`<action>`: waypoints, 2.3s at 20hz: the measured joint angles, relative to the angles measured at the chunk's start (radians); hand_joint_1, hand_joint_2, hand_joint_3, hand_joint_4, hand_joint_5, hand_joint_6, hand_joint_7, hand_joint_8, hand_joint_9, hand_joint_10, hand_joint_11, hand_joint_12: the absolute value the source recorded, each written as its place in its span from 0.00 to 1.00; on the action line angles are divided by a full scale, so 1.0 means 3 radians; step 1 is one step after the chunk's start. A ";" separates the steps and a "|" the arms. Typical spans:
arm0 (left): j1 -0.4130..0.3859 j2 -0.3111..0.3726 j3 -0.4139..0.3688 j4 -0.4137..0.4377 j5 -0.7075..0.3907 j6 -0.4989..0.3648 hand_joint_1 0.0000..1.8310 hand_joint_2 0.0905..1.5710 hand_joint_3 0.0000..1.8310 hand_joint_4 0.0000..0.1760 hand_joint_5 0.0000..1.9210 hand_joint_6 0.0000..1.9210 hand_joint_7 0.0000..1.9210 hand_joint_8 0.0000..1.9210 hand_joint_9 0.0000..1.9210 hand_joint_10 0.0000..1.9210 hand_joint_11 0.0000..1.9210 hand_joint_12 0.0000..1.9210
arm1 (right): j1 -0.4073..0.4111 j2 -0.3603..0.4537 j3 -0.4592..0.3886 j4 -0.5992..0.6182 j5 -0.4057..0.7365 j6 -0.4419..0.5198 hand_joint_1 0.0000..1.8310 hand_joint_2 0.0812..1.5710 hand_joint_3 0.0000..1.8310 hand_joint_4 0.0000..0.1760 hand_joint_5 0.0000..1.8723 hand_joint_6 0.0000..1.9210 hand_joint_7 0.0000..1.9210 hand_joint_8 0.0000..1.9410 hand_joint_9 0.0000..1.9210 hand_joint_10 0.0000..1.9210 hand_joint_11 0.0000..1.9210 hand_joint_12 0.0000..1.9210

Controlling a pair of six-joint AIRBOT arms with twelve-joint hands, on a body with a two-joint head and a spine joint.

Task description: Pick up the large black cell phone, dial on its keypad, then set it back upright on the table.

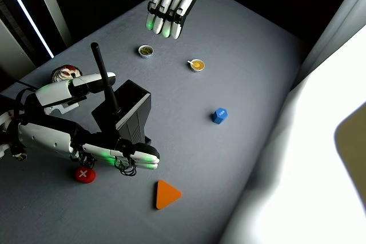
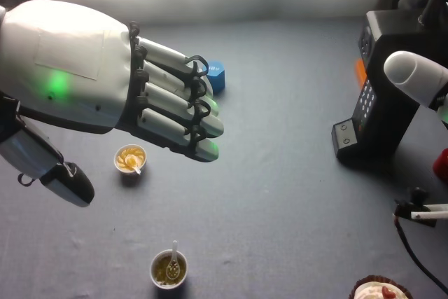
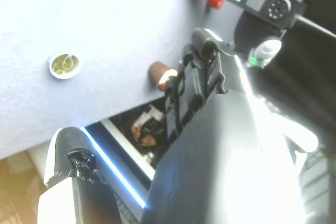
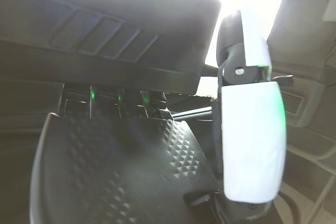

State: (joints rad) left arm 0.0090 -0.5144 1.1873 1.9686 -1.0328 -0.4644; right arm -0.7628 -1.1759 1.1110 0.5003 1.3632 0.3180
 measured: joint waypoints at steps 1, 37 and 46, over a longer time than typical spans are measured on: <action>0.0000 0.0000 0.0000 0.0000 0.0000 0.0000 0.39 0.65 0.00 0.00 0.11 0.00 0.09 0.00 0.09 0.00 0.00 0.27 | 0.0000 0.0000 0.0000 0.0000 0.0000 0.0000 0.57 0.62 0.00 0.00 0.09 0.01 0.09 0.00 0.07 0.01 0.00 0.22; -0.0009 0.0018 0.0000 -0.0075 0.0036 0.0056 0.49 0.69 0.00 0.00 0.16 0.00 0.17 0.01 0.17 0.01 0.01 0.38 | 0.0229 0.0212 -0.0032 -0.0551 0.0609 0.0042 0.81 0.72 0.00 0.00 0.48 0.51 0.45 0.55 0.43 0.67 0.37 0.90; -0.0058 0.0045 0.0000 -0.0582 0.0003 0.0153 0.63 0.73 0.00 0.43 0.14 0.00 0.40 0.01 0.29 0.54 0.15 0.77 | 0.0196 0.0155 -0.0032 -0.0352 0.0781 0.0057 0.81 0.71 0.00 0.00 0.48 0.49 0.48 0.52 0.45 0.63 0.39 0.88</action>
State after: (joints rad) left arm -0.0086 -0.5011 1.1873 1.7939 -1.0321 -0.4187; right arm -0.7040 -1.1294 1.1015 0.3946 1.5974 0.3351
